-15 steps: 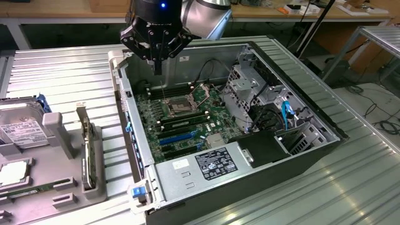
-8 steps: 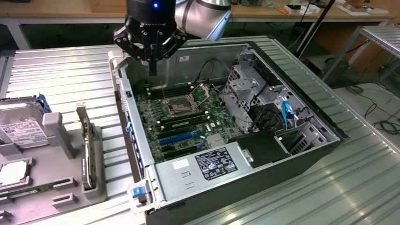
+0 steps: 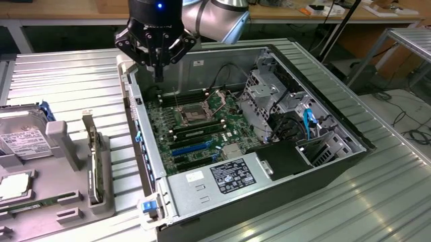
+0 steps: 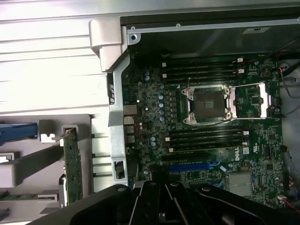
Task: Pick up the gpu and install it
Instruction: 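Reach for the gpu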
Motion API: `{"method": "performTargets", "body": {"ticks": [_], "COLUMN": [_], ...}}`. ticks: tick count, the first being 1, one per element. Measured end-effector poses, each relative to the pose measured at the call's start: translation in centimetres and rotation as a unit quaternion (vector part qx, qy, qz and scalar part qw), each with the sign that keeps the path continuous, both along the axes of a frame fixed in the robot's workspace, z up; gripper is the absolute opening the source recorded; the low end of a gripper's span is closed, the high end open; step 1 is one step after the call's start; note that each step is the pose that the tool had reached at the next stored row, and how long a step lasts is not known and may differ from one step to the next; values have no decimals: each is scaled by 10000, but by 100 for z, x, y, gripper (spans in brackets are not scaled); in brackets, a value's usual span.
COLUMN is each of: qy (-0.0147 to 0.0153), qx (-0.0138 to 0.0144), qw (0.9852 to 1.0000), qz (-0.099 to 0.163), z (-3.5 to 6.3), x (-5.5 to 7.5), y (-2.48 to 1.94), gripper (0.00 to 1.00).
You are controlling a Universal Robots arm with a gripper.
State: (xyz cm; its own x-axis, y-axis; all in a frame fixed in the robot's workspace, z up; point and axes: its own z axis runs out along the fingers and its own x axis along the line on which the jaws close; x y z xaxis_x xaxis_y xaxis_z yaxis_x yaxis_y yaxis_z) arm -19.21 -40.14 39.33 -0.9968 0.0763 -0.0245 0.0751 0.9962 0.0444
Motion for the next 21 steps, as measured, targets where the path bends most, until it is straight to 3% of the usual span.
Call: {"method": "performTargets", "body": {"ticks": [21], "qy": [0], "qx": [0], "qw": [10000], "qz": [0], "z": [0], "x": [-307], "y": [-2], "gripper": [11]}}
